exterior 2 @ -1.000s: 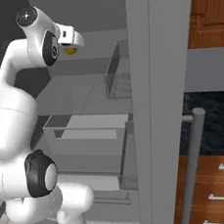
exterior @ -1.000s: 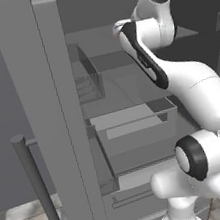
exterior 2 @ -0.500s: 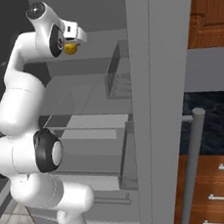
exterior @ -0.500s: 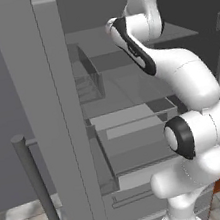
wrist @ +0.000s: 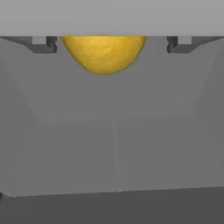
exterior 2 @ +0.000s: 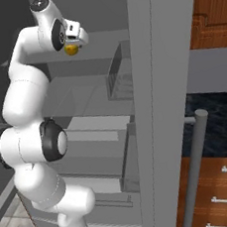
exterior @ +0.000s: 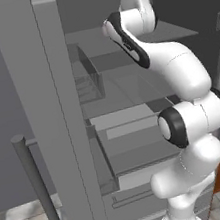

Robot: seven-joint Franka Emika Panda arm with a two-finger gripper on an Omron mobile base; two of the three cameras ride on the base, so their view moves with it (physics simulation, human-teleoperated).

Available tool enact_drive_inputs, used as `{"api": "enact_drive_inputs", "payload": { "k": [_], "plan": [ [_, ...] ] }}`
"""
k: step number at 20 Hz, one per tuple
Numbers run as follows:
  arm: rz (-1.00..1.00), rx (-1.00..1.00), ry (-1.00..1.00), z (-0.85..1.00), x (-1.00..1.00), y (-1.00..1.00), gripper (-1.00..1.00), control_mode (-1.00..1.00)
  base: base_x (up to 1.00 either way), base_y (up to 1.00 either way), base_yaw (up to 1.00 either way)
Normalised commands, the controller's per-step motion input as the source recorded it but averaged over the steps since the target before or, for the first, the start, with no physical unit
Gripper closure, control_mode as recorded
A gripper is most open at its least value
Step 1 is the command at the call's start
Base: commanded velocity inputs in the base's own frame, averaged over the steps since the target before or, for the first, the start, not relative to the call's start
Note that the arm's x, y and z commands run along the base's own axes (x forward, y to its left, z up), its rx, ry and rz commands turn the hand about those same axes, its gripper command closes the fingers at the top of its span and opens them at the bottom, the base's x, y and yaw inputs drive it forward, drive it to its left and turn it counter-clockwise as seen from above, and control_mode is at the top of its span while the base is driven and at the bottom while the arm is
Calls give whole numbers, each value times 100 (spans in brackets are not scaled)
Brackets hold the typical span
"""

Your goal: Retrieve a lemon from the fridge and place it on the cutting board with the fish.

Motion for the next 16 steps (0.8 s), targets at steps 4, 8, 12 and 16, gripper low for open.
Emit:
{"api": "enact_drive_inputs", "payload": {
  "k": [4,8,12,16],
  "plan": [
    [0,0,9,-21,1,-1,-100,-100,0,0,0],
    [0,0,1,-14,7,0,-100,-100,0,0,0],
    [0,0,0,-4,8,0,100,-100,0,0,0],
    [0,0,0,-6,6,0,100,-100,0,0,0]
  ]
}}
